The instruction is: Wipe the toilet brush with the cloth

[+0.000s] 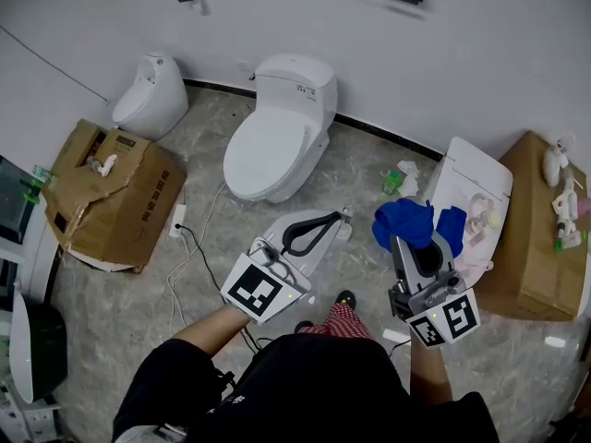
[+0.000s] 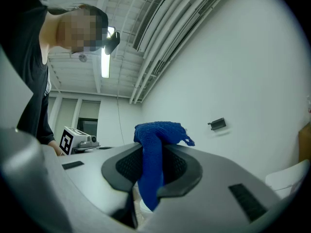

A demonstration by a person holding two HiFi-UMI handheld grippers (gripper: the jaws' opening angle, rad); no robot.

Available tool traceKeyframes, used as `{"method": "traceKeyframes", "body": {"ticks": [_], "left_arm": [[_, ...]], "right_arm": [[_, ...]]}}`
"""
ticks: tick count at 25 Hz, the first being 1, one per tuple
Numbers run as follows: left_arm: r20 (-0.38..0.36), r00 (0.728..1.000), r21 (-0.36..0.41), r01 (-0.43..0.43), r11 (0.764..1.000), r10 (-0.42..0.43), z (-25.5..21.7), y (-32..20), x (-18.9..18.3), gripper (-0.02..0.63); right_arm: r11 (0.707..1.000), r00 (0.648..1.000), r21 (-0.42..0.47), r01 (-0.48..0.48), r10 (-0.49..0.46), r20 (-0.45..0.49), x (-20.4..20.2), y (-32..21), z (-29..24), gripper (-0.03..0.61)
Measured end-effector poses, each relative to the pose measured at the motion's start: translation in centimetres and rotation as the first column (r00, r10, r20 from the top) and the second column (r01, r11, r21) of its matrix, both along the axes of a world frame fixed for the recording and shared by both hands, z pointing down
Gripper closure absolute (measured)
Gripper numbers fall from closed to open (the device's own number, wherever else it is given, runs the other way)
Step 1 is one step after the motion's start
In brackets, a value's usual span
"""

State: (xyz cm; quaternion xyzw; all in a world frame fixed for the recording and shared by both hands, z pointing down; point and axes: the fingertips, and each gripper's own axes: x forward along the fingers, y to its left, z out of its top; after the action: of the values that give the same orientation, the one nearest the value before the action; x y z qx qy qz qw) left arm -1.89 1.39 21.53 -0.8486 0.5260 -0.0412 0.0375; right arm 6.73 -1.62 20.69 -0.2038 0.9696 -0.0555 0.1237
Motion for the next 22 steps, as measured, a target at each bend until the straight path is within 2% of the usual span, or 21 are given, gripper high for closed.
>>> {"method": "traceKeyframes", "body": {"ticks": [4,17,22], "left_arm": [[-0.013,1.000,-0.004,0.010,1.000,-0.011,-0.2,-1.4,0.0,0.620],[0.028,0.998,-0.010,0.056,0.998,-0.056,-0.1,-4.5,-0.9,0.620],[0.039,0.998,-0.011,0.047,0.999,-0.047,-0.1,-5.5,-0.8,0.620]], "right_arm": [[1.000,1.000,-0.001,0.012,-0.012,0.013,0.0,-1.5,0.0,0.500],[0.998,0.998,-0.002,0.059,-0.059,0.026,-1.3,-5.3,0.0,0.500],[0.997,0.997,-0.005,0.072,-0.072,0.028,-1.5,-6.4,0.0,0.500]]}}
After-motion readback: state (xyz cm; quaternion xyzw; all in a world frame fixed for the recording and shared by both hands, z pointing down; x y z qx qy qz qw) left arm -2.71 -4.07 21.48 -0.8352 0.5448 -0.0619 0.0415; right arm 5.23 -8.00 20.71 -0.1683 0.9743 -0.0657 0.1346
